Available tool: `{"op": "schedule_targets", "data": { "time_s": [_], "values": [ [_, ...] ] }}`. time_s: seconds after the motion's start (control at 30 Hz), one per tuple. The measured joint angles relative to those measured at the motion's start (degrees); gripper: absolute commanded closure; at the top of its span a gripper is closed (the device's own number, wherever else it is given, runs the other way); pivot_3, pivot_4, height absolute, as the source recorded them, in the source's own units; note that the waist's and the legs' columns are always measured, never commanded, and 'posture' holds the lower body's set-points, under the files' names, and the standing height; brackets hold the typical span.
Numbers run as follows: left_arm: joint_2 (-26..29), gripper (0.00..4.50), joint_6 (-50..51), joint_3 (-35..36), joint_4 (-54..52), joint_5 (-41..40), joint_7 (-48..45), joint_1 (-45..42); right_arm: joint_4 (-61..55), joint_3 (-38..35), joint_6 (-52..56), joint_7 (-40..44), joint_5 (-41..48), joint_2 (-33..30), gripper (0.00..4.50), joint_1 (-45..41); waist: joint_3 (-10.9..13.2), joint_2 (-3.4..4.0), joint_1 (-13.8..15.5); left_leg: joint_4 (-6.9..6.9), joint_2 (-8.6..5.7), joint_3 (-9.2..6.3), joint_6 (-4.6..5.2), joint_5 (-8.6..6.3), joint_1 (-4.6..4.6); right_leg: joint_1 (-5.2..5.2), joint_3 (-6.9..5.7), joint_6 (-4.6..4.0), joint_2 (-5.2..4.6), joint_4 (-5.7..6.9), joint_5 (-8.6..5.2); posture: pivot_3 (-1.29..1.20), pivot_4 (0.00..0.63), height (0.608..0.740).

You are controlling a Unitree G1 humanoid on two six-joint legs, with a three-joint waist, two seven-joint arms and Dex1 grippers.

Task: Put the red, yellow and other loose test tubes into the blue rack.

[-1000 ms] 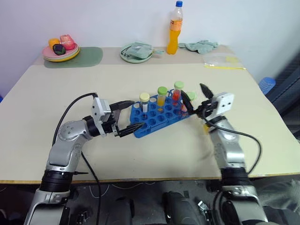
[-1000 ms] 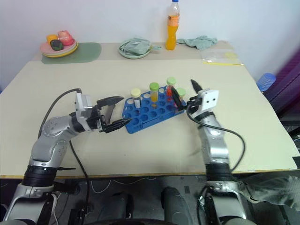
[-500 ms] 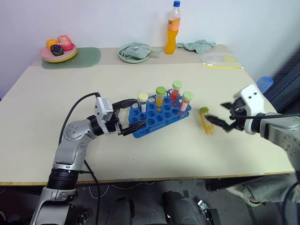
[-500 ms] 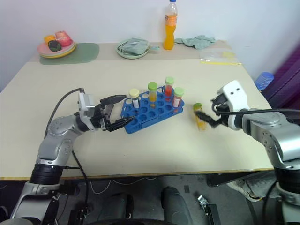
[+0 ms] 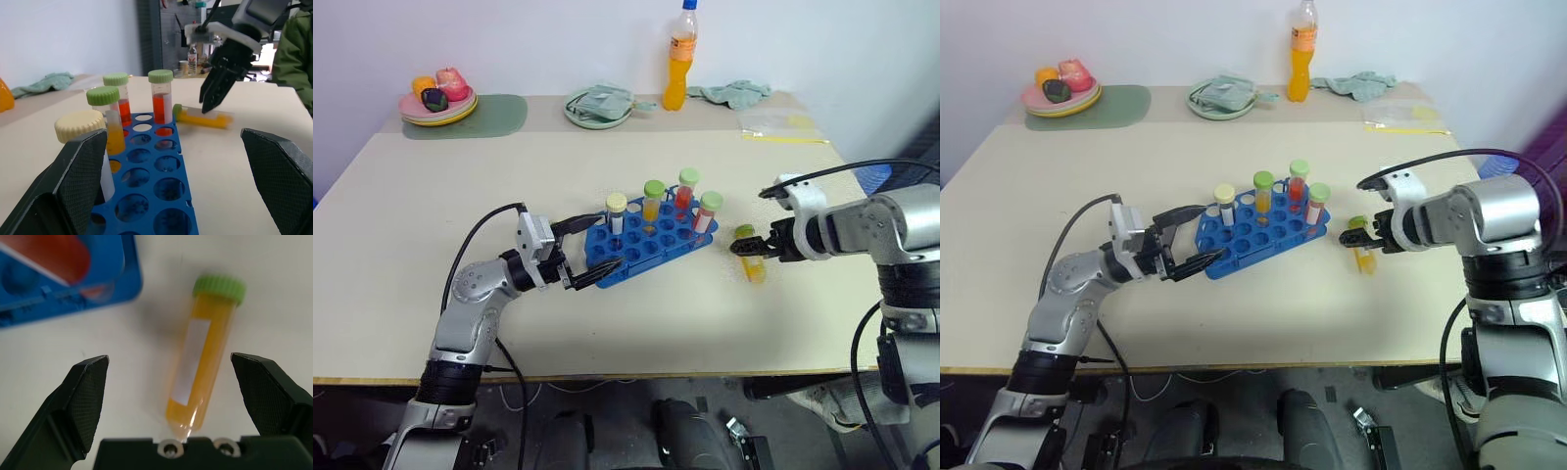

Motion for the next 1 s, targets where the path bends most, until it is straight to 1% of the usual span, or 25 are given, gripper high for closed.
{"op": "schedule_targets", "data": {
  "time_s": [0.17,0.33,0.63,0.7,0.77,0.9,0.93,1.0],
  "values": [
    [0.0,0.0,-0.25,0.03,-1.43,0.01,1.07,1.35,7.25,4.12,-3.69,0.41,-3.92,1.16,0.07,-3.35,-0.01,0.01,-0.15,0.03,0.01,-0.01,0.0,0.0,0.0,0.01,-0.01,0.0,0.03,-0.01,0.0,0.0,0.15,0.74],
    [0.0,0.0,-0.26,0.02,-2.27,0.06,1.99,2.0,15.47,4.19,-6.93,0.37,-7.63,4.06,0.07,-5.76,-0.01,0.01,-0.21,0.03,0.02,-0.01,0.0,0.0,0.0,0.01,-0.01,0.02,0.06,0.0,0.01,0.0,0.15,0.74],
    [0.15,0.0,1.43,-0.05,-4.52,0.01,3.86,2.1,22.09,3.65,-9.37,0.63,-11.47,7.68,0.07,-7.74,-0.05,-0.01,-0.3,0.05,0.02,-0.01,0.0,0.0,0.05,0.03,-0.01,0.03,0.07,0.05,0.02,0.0,0.15,0.74],
    [0.15,0.0,2.09,-0.07,-5.02,-0.04,4.24,2.0,23.91,3.34,-10.61,0.71,-12.15,7.83,0.59,-8.28,-0.05,0.0,-0.27,0.05,0.02,-0.01,0.0,0.0,0.05,0.03,-0.01,0.02,0.07,0.05,0.02,0.0,0.15,0.74],
    [0.15,0.0,2.58,-0.09,-5.35,-0.06,4.56,1.95,24.56,3.28,-11.19,0.72,-13.09,7.83,1.39,-8.3,-0.05,0.0,-0.27,0.05,0.02,-0.01,0.0,0.0,0.05,0.03,-0.01,0.03,0.07,0.05,0.02,0.0,0.15,0.74],
    [0.15,0.0,3.22,-0.12,-5.39,-0.07,4.84,1.7,24.79,3.27,-11.94,1.2,-14.06,7.81,3.32,-8.2,-0.05,0.0,-0.29,0.05,0.02,-0.01,0.0,0.0,0.05,0.03,-0.01,0.03,0.08,0.08,0.02,0.0,0.15,0.74],
    [0.15,0.0,3.28,-0.12,-5.39,-0.08,4.84,1.61,24.78,3.27,-12.11,1.31,-14.33,7.81,3.66,-8.19,-0.05,0.0,-0.28,0.05,0.02,-0.02,0.0,0.0,0.05,0.03,-0.01,0.03,0.09,0.08,0.02,0.0,0.15,0.74],
    [0.15,0.0,3.32,-0.12,-5.38,-0.07,4.84,1.6,24.77,3.26,-12.24,1.47,-14.43,7.81,3.7,-8.13,-0.05,0.0,-0.29,0.05,0.02,-0.01,0.0,0.0,0.05,0.03,-0.01,0.03,0.08,0.08,0.02,0.0,0.15,0.74]
  ]
}}
